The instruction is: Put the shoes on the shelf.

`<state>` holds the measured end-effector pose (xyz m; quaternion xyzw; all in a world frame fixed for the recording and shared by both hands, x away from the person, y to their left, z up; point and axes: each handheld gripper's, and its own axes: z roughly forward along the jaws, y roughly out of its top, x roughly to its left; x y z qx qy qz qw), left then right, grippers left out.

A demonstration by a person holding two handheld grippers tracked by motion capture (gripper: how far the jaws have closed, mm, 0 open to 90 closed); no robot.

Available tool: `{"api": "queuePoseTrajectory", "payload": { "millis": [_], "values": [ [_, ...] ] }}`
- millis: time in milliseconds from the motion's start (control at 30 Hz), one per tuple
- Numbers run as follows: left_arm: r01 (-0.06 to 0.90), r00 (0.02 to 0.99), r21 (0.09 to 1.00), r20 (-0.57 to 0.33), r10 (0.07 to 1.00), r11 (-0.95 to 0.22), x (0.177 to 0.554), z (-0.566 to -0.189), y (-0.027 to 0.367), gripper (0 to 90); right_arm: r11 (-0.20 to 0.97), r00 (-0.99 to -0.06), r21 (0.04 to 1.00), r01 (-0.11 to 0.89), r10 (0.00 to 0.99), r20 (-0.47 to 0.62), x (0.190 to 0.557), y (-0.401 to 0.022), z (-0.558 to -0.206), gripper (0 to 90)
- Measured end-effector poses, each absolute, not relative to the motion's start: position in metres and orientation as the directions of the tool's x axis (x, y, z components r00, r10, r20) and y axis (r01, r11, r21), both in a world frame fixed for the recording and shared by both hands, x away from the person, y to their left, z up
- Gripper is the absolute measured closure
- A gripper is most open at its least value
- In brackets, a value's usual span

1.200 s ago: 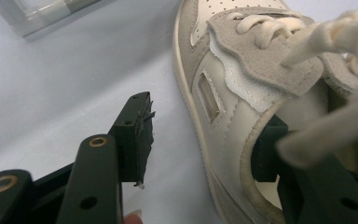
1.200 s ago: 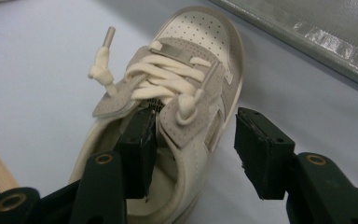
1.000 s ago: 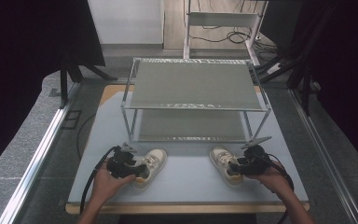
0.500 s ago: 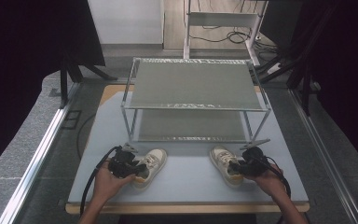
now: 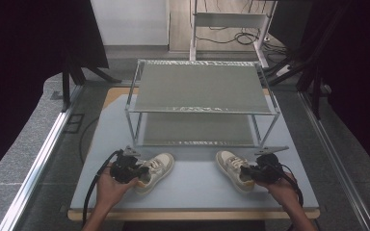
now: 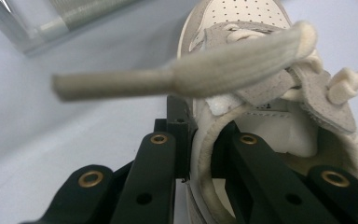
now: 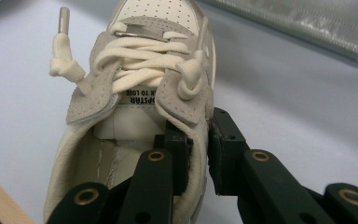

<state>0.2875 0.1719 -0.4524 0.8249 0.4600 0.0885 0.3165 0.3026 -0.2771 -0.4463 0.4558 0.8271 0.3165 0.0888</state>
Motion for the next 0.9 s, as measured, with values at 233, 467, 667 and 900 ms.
{"api": "queuePoseTrajectory", "payload": {
  "millis": [233, 467, 667, 900],
  "values": [
    [0.692, 0.567, 0.613, -0.134, 0.813, -0.382, 0.298, -0.441, 0.157, 83.5, 0.381, -0.568, 0.618, 0.688, 0.812, 0.132, 0.307, -0.269, -0.436, 79.2],
    [0.684, 0.586, 0.596, -0.103, 0.804, -0.422, 0.304, -0.432, 0.151, 83.6, 0.424, -0.580, 0.588, 0.689, 0.809, 0.097, 0.313, -0.264, -0.427, 79.1],
    [0.685, 0.585, 0.587, -0.091, 0.806, -0.432, 0.311, -0.428, 0.149, 83.6, 0.470, -0.593, 0.544, 0.695, 0.802, 0.064, 0.321, -0.259, -0.424, 79.2],
    [0.681, 0.591, 0.586, -0.084, 0.802, -0.440, 0.322, -0.423, 0.140, 83.6, 0.477, -0.588, 0.539, 0.694, 0.808, 0.041, 0.331, -0.249, -0.417, 79.2]
  ]
}}
